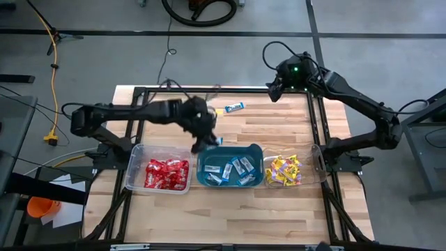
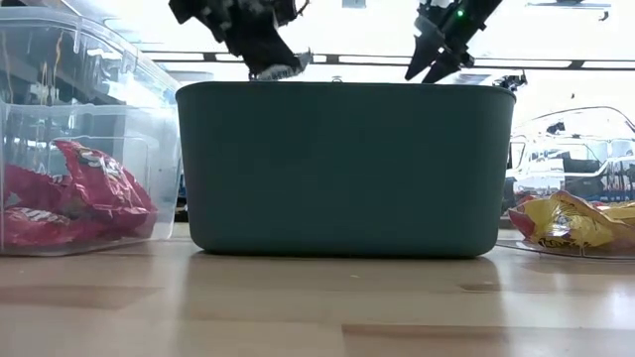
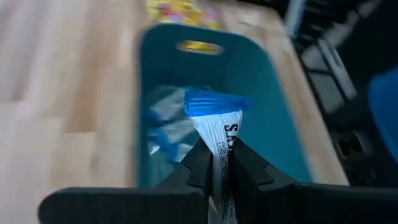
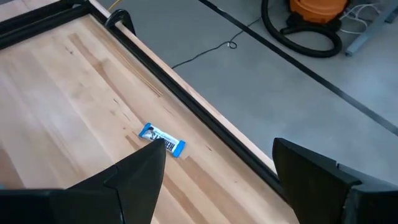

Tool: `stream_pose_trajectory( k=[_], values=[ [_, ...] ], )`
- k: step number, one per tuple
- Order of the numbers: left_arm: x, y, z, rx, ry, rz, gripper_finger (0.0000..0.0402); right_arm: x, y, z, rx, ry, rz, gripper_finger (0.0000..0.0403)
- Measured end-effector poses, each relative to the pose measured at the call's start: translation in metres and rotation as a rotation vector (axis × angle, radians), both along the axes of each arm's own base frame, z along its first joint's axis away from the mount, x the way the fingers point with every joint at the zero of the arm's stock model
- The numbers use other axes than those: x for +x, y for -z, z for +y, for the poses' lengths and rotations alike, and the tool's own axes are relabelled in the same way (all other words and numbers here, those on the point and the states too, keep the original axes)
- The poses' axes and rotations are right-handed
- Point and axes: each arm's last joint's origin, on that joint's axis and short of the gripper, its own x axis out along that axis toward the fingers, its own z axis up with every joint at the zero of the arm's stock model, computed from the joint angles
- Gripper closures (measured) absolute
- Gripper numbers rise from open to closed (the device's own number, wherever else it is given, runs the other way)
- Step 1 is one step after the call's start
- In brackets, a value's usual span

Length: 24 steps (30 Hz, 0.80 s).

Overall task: Sort candy
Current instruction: Put the white chocolate into the blue bin

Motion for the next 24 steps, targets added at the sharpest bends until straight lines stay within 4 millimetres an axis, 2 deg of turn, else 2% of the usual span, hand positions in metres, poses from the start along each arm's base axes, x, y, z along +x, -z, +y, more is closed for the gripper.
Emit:
stream_pose_trajectory(
  k=[3, 6, 12, 17, 20, 24],
  values=[
    [0.006, 0.002, -0.020, 0.076, 0.052, -0.015, 0.0379, -0.004, 0.000, -0.006, 0.020, -0.010, -0.015, 0.0111],
    [0.010, 0.008, -0.030, 0.121, 0.052, 0.012, 0.0364, -0.007, 0.000, -0.009, 0.049, -0.034, -0.039, 0.0111],
    [0.017, 0.012, -0.031, 0.042, 0.015, 0.049, 0.0289, -0.008, 0.000, -0.011, 0.105, -0.115, -0.088, 0.0111],
    [0.018, 0.006, -0.030, 0.009, -0.023, 0.086, 0.0221, -0.004, 0.001, -0.012, 0.145, -0.177, -0.126, 0.0111],
    [0.013, -0.005, -0.021, 0.070, -0.055, 0.144, 0.0195, 0.004, 0.006, -0.014, 0.202, -0.189, -0.162, 0.0111],
    [-0.001, -0.022, 0.018, 0.154, -0.232, 0.247, 0.0185, 0.027, 0.028, -0.024, 0.316, -0.165, -0.139, 0.0111]
  ],
)
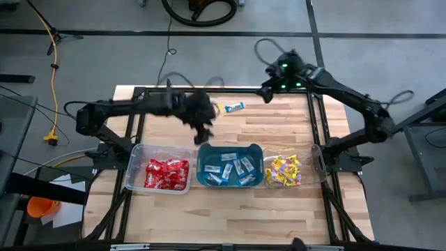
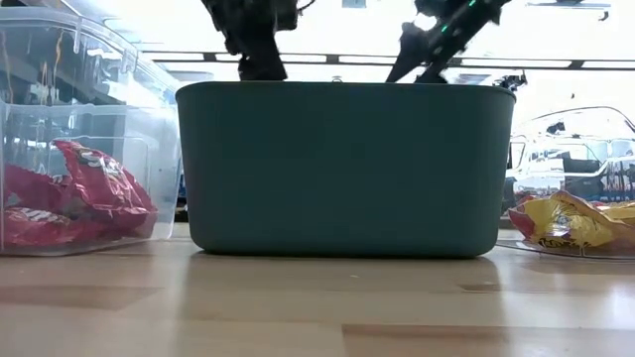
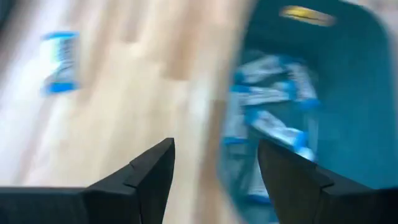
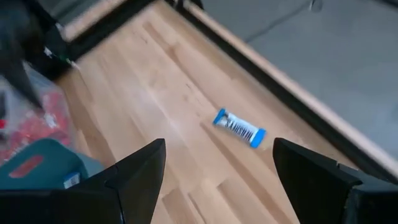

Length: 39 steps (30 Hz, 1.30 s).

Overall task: Sort candy
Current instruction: Put the white chocolate into the blue bin

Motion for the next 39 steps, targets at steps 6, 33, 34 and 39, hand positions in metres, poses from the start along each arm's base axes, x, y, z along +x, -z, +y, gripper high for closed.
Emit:
stream_pose_trajectory(
  k=[6, 33, 34, 39],
  values=[
    [-0.030, -0.018, 0.055, -0.007, -0.228, -0.052, 0.0184, 0.040, 0.045, -0.032, 0.134, 0.086, -0.012, 0.0111],
    [-0.053, -0.005, 0.066, 0.015, -0.239, -0.160, 0.0183, 0.138, 0.162, -0.110, 0.144, -0.383, 0.480, 0.0111],
    [-0.053, -0.005, 0.066, 0.017, -0.241, -0.160, 0.0183, 0.141, 0.168, -0.109, 0.122, -0.423, 0.498, 0.0111],
    [-0.054, -0.005, 0.066, 0.012, -0.248, -0.158, 0.0183, 0.149, 0.189, -0.102, -0.021, -0.519, 0.656, 0.0111]
  ],
)
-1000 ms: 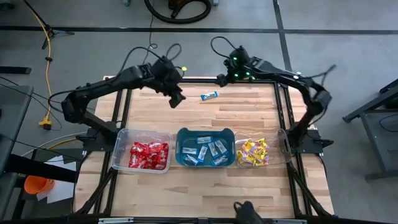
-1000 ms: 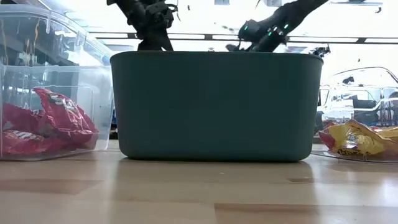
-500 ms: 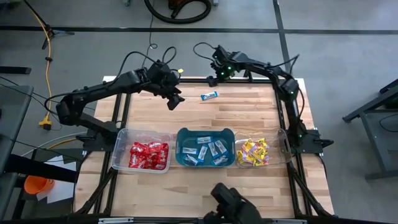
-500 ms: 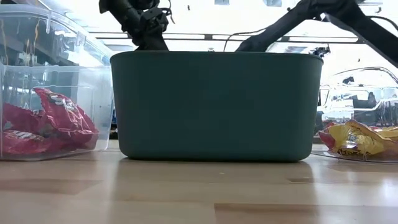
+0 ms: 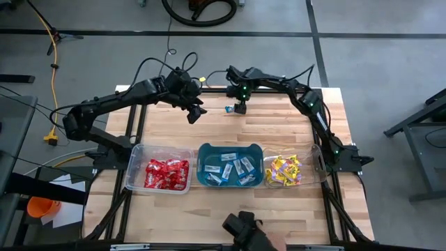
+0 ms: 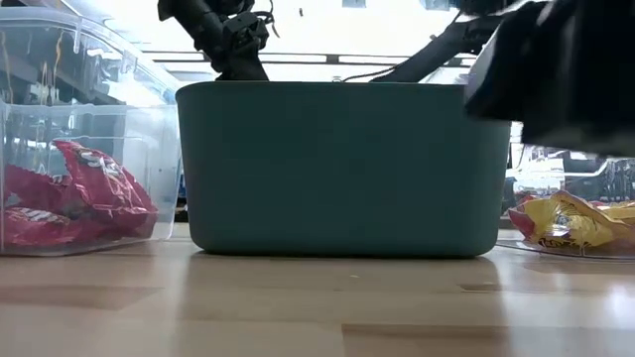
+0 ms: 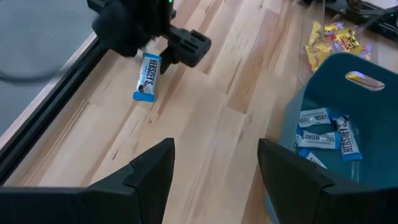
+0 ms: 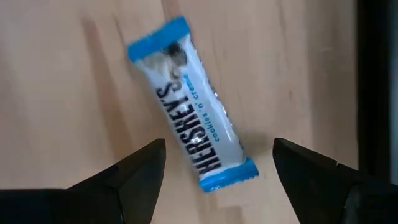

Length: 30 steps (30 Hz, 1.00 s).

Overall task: Sort candy
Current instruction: Put the white chocolate into the blue bin

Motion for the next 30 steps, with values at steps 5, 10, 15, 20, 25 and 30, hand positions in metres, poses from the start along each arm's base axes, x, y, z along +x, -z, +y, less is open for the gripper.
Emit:
stream_pose_trajectory(
  k=[5, 10, 15, 20, 25, 30],
  values=[
    [0.000, 0.000, 0.000, -0.001, -0.003, 0.000, 0.0183, 0.006, 0.011, 0.001, -0.061, -0.058, 0.036, 0.0112],
    [0.000, 0.000, 0.000, -0.027, -0.028, -0.002, 0.0183, 0.005, 0.016, 0.002, -0.063, -0.061, 0.055, 0.0144],
    [-0.010, -0.011, -0.006, -0.015, -0.026, -0.032, 0.0183, 0.003, 0.018, 0.005, -0.038, -0.030, 0.085, 0.0277],
    [-0.032, -0.039, -0.014, 0.053, -0.037, -0.148, 0.0183, -0.002, 0.006, 0.005, 0.028, 0.010, 0.052, 0.0366],
    [-0.054, -0.064, -0.018, 0.128, -0.102, -0.279, 0.0183, -0.008, -0.028, 0.011, 0.001, 0.014, 0.005, 0.0399],
    [-0.064, -0.078, -0.021, 0.200, -0.157, -0.348, 0.0183, -0.020, -0.087, 0.020, 0.014, 0.019, -0.148, 0.0402]
  ],
)
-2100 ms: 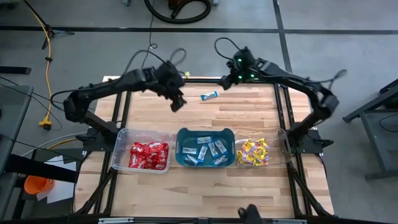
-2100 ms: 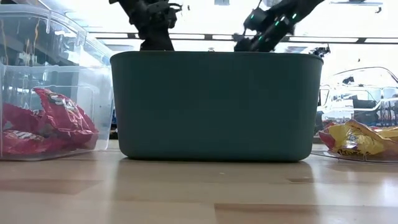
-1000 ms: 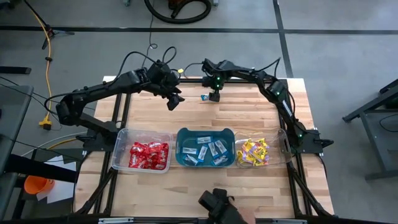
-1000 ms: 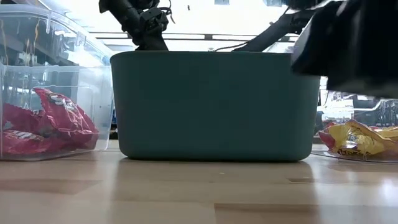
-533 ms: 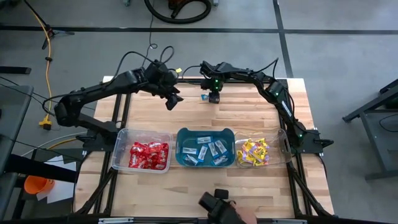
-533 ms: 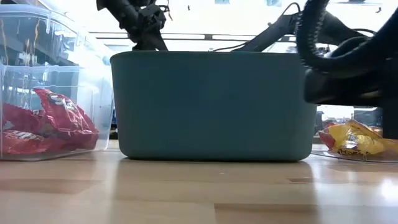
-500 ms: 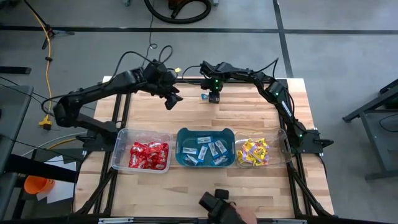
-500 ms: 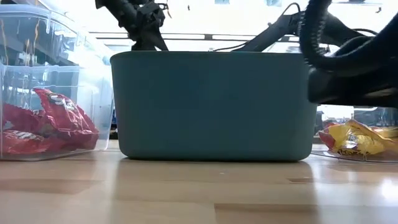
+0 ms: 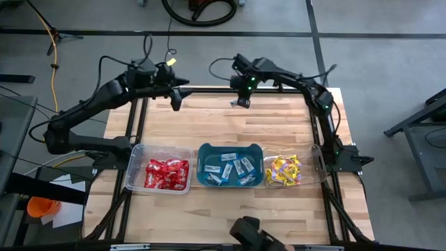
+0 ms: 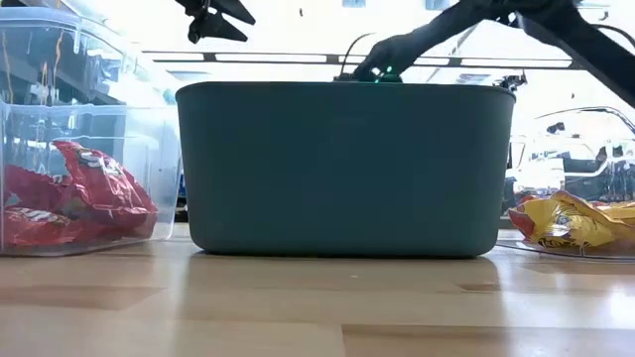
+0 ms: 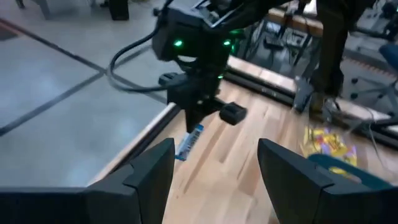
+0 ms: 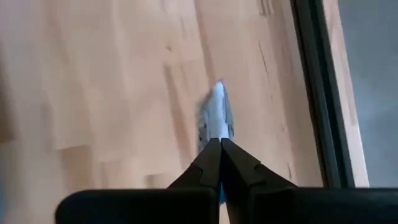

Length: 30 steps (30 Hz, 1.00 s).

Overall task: Sort candy
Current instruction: Put the white chocolate into the blue bin

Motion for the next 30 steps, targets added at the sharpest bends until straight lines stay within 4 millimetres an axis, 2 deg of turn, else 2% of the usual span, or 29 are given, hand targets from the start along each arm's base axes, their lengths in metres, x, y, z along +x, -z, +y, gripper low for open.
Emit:
stream_pose_trajectory(
  k=[5, 11, 13, 18, 20, 23, 26, 30],
  values=[
    [0.001, -0.003, 0.001, -0.003, -0.010, -0.035, 0.0183, -0.012, -0.053, 0.023, 0.028, -0.043, -0.146, 0.0402],
    [0.009, 0.000, 0.005, -0.010, -0.010, -0.044, 0.0183, -0.021, -0.094, 0.059, 0.087, -0.149, -0.258, 0.0402],
    [0.012, 0.001, 0.007, -0.019, -0.005, -0.047, 0.0183, -0.022, -0.104, 0.074, 0.117, -0.193, -0.281, 0.0402],
    [0.018, 0.006, 0.010, -0.030, 0.004, -0.039, 0.0183, -0.021, -0.113, 0.108, 0.132, -0.259, -0.240, 0.0402],
    [0.021, 0.007, 0.012, -0.030, 0.005, -0.040, 0.0183, -0.018, -0.110, 0.114, 0.080, -0.227, -0.188, 0.0402],
    [0.024, 0.009, 0.013, -0.034, 0.012, -0.039, 0.0183, -0.014, -0.088, 0.113, 0.049, -0.151, -0.123, 0.0403],
    [0.026, 0.010, 0.014, -0.050, 0.021, -0.036, 0.0183, -0.013, -0.058, 0.103, 0.017, -0.023, -0.085, 0.0403],
    [0.026, 0.011, 0.014, -0.052, 0.025, -0.036, 0.0183, -0.028, -0.010, 0.082, 0.035, 0.130, -0.015, 0.0402]
  ],
)
